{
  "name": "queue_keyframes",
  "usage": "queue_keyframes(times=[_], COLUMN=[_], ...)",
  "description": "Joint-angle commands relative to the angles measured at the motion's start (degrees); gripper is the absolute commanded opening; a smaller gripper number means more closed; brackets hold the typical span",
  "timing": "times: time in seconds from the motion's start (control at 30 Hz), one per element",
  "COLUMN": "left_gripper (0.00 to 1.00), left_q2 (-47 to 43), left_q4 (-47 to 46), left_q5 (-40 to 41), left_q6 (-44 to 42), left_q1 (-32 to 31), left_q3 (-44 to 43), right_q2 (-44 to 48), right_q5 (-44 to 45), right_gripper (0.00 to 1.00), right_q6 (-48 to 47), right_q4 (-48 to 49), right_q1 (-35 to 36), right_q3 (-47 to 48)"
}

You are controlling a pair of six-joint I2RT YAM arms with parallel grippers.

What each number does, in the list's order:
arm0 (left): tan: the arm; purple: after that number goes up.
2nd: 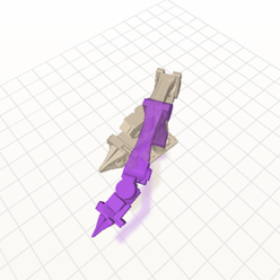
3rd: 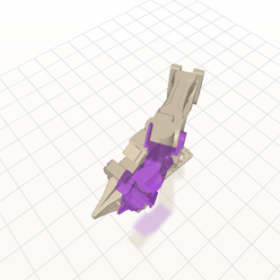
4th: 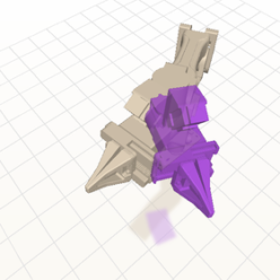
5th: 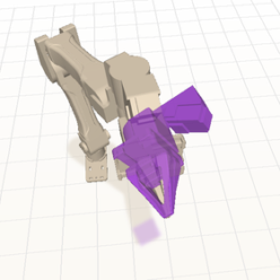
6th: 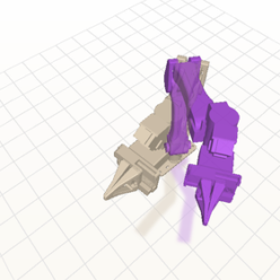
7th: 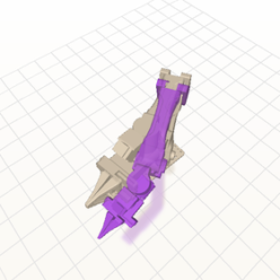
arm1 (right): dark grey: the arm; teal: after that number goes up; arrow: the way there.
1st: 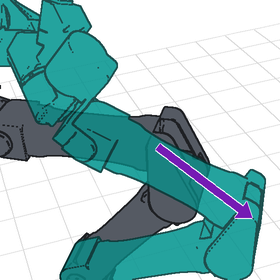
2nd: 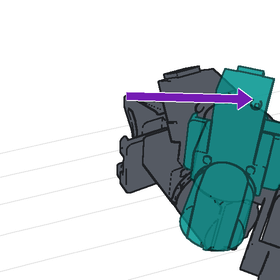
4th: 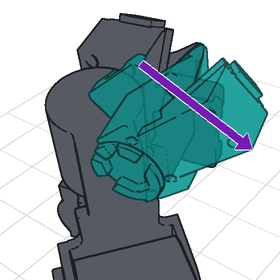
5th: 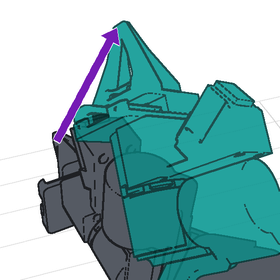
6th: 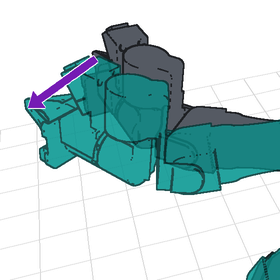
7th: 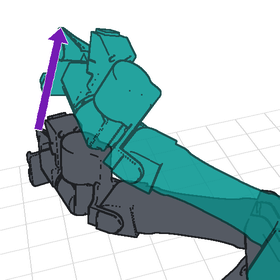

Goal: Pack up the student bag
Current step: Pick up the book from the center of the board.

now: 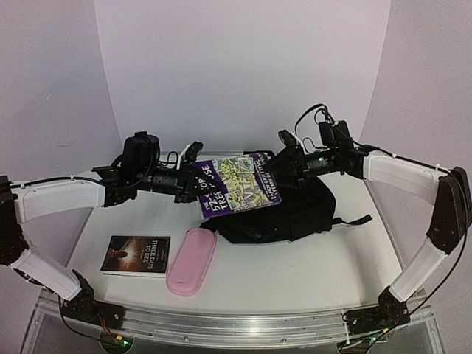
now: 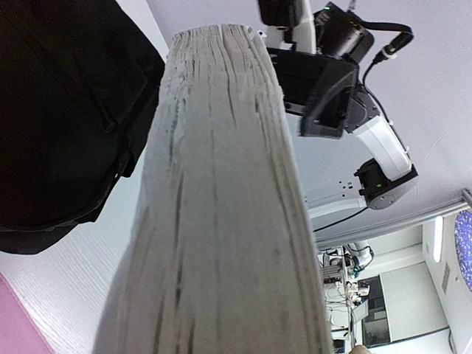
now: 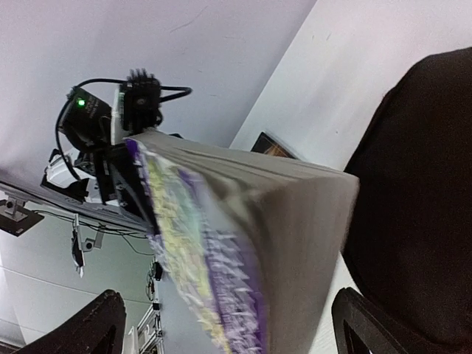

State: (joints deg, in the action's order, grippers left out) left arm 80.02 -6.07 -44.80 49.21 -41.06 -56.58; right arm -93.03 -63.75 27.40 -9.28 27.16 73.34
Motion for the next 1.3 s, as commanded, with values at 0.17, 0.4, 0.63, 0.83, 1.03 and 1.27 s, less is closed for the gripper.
queue_keyframes(times=[0.17, 0.4, 0.63, 0.83, 1.03, 1.27], left_gripper=[0.00, 0.00, 0.12, 0.54, 0.58, 0.51], left_q2=[-5.70, -4.77, -4.52, -7.37, -7.65, -5.49], left_q4=[-4.90, -5.10, -4.38, -6.25, -14.65, -25.54], left_q5=[-4.73, -4.86, -2.17, 4.40, 5.75, 4.90], left_q6=[-2.77, -2.33, -2.18, -0.87, 4.39, 10.44], left_q1=[0.07, 0.09, 0.12, 0.49, 0.63, 0.63], left_q3=[-3.70, -3.68, -3.30, 0.42, 5.39, 9.57], right_q2=[2.46, 3.43, 3.46, 3.26, 2.55, 2.48], right_q5=[4.63, -3.89, -4.98, -4.32, -4.32, -3.50], right_gripper=[0.96, 0.74, 0.18, 0.00, 0.00, 0.00], right_q6=[-10.80, -10.71, -9.37, -7.18, -5.60, -4.45], right_q4=[-10.15, -10.04, -9.98, -9.82, -9.32, -7.86], right_q1=[1.37, 5.54, 5.66, 5.50, 4.93, 4.74], right_q3=[1.57, 3.47, 4.91, 7.02, 8.05, 7.95])
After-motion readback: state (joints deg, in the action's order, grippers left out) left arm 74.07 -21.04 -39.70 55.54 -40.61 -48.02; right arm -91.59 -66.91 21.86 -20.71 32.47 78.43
